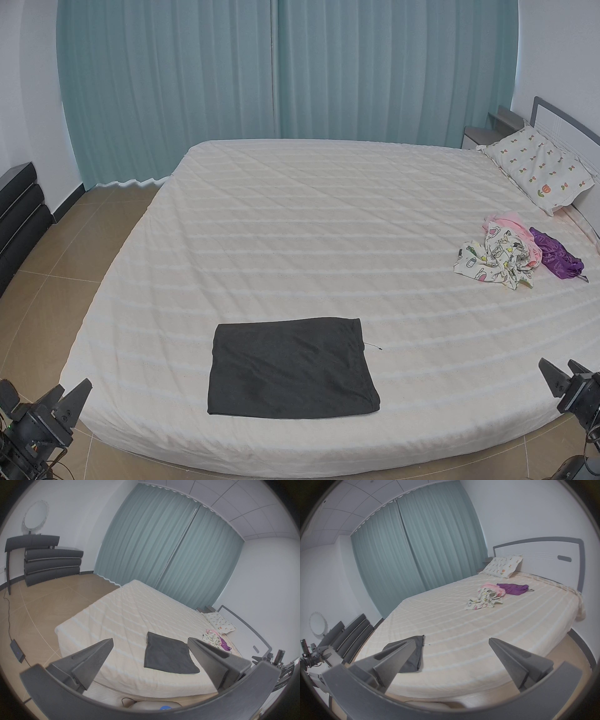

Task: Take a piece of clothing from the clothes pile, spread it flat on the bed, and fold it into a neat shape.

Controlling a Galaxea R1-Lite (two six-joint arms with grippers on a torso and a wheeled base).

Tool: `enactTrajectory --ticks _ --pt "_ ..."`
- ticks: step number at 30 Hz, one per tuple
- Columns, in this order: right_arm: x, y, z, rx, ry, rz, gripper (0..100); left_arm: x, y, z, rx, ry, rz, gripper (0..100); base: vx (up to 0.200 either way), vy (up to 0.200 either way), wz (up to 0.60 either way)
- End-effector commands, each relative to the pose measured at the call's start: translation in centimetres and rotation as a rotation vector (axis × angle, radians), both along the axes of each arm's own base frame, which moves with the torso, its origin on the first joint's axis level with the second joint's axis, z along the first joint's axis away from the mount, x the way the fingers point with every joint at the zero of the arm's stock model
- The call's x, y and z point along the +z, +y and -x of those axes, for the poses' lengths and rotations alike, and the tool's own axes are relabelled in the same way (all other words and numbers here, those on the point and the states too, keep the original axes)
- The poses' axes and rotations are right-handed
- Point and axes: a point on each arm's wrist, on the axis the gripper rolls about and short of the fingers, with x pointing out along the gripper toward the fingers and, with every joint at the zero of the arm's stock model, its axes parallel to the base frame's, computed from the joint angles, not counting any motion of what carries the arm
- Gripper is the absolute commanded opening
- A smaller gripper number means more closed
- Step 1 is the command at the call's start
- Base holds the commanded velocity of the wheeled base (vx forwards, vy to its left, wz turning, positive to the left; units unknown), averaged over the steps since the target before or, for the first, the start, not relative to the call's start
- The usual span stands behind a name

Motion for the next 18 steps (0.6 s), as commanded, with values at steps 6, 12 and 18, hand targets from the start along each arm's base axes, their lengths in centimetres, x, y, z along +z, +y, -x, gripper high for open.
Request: enactTrajectory --ticks 6,12,18 --pt "-1.8 -1.8 5.1 -0.183 -0.12 0.019 100 -1.9 0.7 4.4 0.077 -0.148 -0.07 100 0.0 0.0 0.0" --pt "-3.0 -2.0 6.6 -0.207 -0.142 0.095 100 -2.5 0.8 5.0 0.106 -0.166 -0.095 100 0.0 0.0 0.0" --pt "-3.2 -1.7 7.8 -0.177 -0.25 0.143 100 -2.6 1.0 5.6 0.172 -0.213 -0.215 100 0.0 0.0 0.0"
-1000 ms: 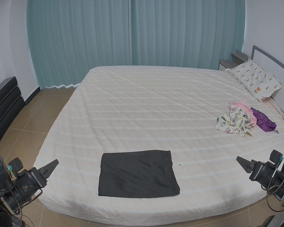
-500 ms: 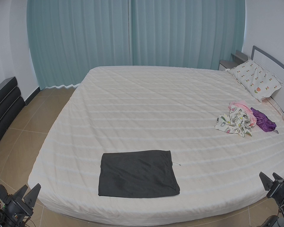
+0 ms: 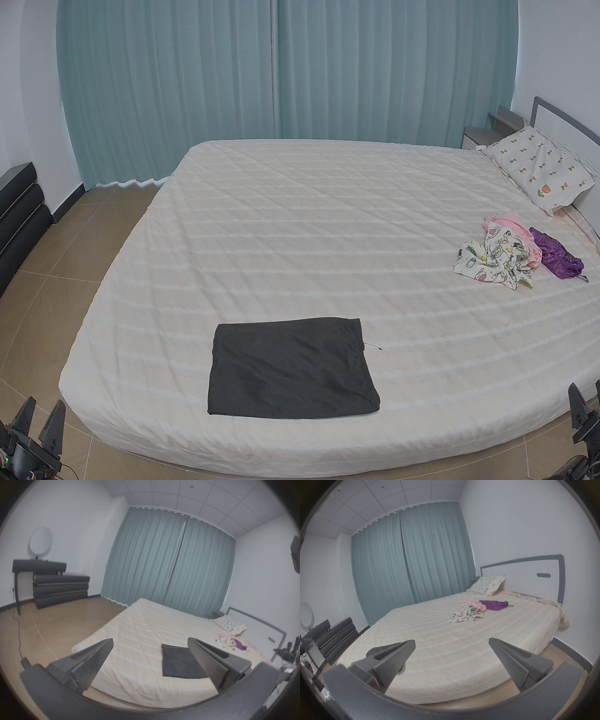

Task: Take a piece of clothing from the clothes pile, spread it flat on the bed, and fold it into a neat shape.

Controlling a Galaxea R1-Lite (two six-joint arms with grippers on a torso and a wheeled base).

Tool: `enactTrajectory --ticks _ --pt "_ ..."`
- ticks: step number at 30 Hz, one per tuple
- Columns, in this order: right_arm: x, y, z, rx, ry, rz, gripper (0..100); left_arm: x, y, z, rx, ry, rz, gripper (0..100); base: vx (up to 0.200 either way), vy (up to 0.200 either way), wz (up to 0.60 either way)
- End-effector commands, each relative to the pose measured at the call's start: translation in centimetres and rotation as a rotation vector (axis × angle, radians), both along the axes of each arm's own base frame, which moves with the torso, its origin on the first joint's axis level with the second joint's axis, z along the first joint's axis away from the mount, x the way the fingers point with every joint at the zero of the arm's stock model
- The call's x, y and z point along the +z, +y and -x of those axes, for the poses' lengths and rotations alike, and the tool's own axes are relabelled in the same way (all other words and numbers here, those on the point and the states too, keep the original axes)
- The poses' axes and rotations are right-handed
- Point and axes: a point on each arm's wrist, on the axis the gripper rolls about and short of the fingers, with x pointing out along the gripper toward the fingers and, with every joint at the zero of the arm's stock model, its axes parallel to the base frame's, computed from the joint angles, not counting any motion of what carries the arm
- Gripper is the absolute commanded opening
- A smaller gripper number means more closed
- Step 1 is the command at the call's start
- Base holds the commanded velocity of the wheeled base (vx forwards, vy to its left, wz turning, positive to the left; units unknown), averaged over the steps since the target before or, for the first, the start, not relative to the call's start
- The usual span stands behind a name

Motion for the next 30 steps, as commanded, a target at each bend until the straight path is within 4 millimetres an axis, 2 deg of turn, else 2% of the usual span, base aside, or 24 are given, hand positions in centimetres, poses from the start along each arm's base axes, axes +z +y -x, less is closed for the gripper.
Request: enactTrajectory --ticks 1,10,13,23,28,30 --pt "-0.75 0.14 1.37 -0.011 -0.12 0.045 100 -0.55 0.18 0.61 0.057 -0.048 -0.078 100 0.0 0.0 0.0" --pt "-0.82 0.33 1.74 0.056 -0.171 0.081 100 -0.65 0.06 0.93 0.13 -0.071 -0.132 100 0.0 0.0 0.0" --pt "-0.81 0.35 1.73 0.066 -0.159 0.17 100 -0.97 0.01 1.5 0.147 -0.103 -0.256 100 0.0 0.0 0.0" --pt "-0.84 0.51 1.71 0.139 -0.144 0.328 100 -0.97 0.0 1.5 0.144 -0.096 -0.305 100 0.0 0.0 0.0" --pt "-0.87 0.92 1.72 0.323 -0.17 0.341 100 -1.01 -0.06 1.47 0.116 -0.098 -0.313 100 0.0 0.0 0.0" --pt "-0.83 0.95 1.73 0.333 -0.173 0.341 100 -0.97 -0.07 1.48 0.11 -0.101 -0.313 100 0.0 0.0 0.0"
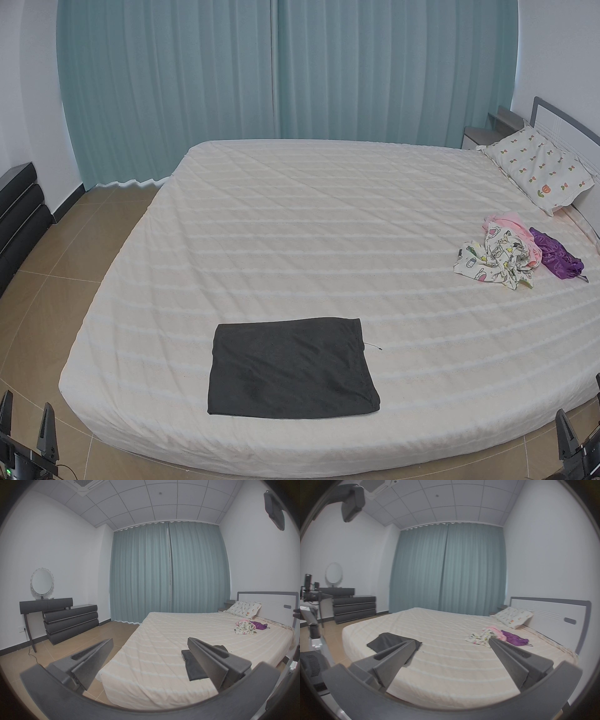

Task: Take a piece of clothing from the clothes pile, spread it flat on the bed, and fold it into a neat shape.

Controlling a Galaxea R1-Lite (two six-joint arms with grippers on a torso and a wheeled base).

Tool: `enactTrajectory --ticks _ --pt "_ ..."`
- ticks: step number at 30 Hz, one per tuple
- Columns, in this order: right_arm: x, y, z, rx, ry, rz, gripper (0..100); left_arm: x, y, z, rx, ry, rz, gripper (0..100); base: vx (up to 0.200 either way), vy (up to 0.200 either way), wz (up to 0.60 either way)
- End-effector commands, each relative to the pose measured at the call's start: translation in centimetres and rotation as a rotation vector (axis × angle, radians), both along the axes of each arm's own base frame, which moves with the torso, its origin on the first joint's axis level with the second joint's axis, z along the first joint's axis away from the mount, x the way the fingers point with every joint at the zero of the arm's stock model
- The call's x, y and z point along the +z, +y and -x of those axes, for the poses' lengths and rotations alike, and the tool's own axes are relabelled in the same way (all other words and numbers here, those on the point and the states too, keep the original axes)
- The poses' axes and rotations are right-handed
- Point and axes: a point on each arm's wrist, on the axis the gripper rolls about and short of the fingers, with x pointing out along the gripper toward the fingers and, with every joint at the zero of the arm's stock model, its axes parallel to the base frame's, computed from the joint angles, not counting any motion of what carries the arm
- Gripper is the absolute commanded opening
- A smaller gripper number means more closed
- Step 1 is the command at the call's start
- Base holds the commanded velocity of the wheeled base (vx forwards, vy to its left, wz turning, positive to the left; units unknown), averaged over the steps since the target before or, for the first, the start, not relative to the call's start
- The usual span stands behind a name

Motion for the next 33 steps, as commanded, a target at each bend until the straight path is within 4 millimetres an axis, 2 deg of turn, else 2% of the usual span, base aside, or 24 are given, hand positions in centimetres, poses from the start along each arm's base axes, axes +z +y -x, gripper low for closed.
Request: enactTrajectory --ticks 1,8,11,16,33 --pt "-0.61 0.09 -0.05 0.035 0.02 0.006 100 -0.51 -0.03 -0.04 -0.013 0.004 -0.002 100 0.0 0.0 0.0" --pt "-0.65 -0.01 -0.07 -0.006 0.028 -0.035 100 -0.48 -0.08 -0.04 -0.039 0.002 0.01 100 0.0 0.0 0.0" --pt "-1.26 -0.18 -0.01 -0.085 0.115 -0.124 100 -0.63 -0.27 -0.08 -0.12 0.014 0.012 100 0.0 0.0 0.0" --pt "-1.14 -0.2 0.07 -0.092 0.113 -0.147 100 -1.19 -0.48 -0.08 -0.211 0.073 -0.009 100 0.0 0.0 0.0" --pt "-1.15 -0.19 0.07 -0.089 0.109 -0.135 100 -1.13 -0.44 -0.08 -0.194 0.069 -0.034 100 0.0 0.0 0.0"
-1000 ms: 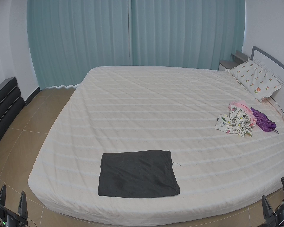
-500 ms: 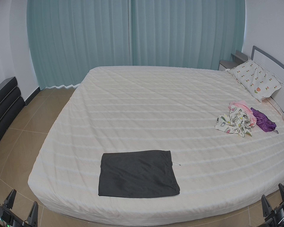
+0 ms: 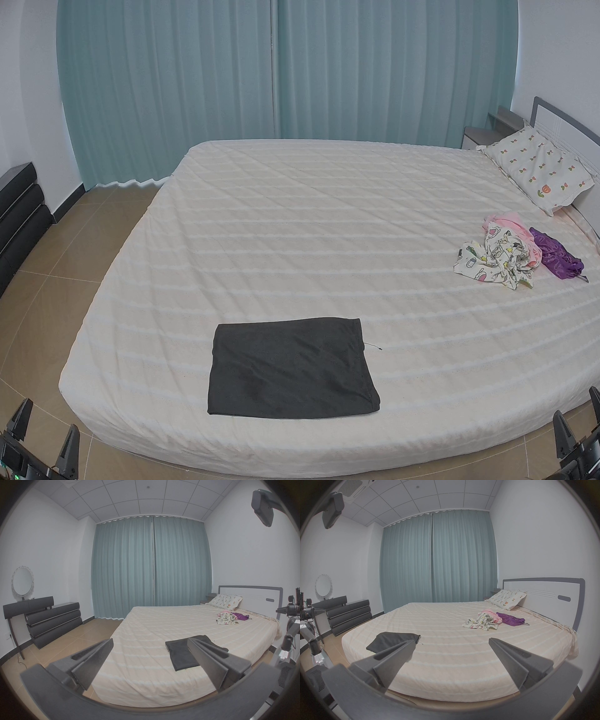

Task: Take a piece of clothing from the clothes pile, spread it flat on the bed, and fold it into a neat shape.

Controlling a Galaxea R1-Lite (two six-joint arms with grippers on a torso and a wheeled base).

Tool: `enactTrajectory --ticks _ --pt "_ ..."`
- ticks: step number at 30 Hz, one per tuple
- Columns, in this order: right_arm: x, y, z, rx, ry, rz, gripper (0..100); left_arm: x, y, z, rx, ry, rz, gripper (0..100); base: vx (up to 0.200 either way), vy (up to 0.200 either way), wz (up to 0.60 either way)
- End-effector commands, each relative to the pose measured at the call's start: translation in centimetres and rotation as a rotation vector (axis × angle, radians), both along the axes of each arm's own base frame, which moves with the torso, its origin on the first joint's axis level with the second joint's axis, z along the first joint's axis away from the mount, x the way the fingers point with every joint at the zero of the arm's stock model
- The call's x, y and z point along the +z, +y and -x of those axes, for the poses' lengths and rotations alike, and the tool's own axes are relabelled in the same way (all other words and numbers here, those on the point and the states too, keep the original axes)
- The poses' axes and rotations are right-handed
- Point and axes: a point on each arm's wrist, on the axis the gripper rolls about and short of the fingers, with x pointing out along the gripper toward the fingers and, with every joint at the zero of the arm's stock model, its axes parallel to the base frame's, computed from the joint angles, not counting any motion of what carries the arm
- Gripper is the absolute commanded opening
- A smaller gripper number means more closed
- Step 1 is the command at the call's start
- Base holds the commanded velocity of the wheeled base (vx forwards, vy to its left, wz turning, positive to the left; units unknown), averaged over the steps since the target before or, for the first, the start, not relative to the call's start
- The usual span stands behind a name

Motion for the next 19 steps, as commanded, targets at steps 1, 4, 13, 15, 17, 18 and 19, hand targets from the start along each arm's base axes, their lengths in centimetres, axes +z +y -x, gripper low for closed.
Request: enactTrajectory --ticks 1,4,13,15,17,18,19 --pt "-0.03 0.0 0.09 0.0 -0.012 -0.003 100 -0.47 0.0 -0.03 0.001 0.004 0.0 100 0.0 0.0 0.0" --pt "-0.03 0.0 0.09 0.0 -0.012 -0.002 100 -0.48 0.0 -0.03 0.001 0.006 0.0 100 0.0 0.0 0.0" --pt "-0.03 -0.01 0.09 0.003 -0.012 0.001 100 -0.47 0.0 -0.03 0.001 0.004 0.002 100 0.0 0.0 0.0" --pt "-0.03 -0.01 0.09 0.003 -0.012 0.0 100 -0.47 0.0 -0.03 0.001 0.004 0.002 100 0.0 0.0 0.0" --pt "-0.03 -0.01 0.09 0.003 -0.012 0.0 100 -0.47 0.0 -0.03 -0.001 0.004 0.002 100 0.0 0.0 0.0" --pt "-0.03 -0.01 0.09 0.003 -0.012 0.0 100 -0.47 0.0 -0.03 0.001 0.004 0.002 100 0.0 0.0 0.0" --pt "-0.03 -0.01 0.09 0.003 -0.012 0.0 100 -0.47 0.0 -0.03 -0.001 0.004 0.002 100 0.0 0.0 0.0"
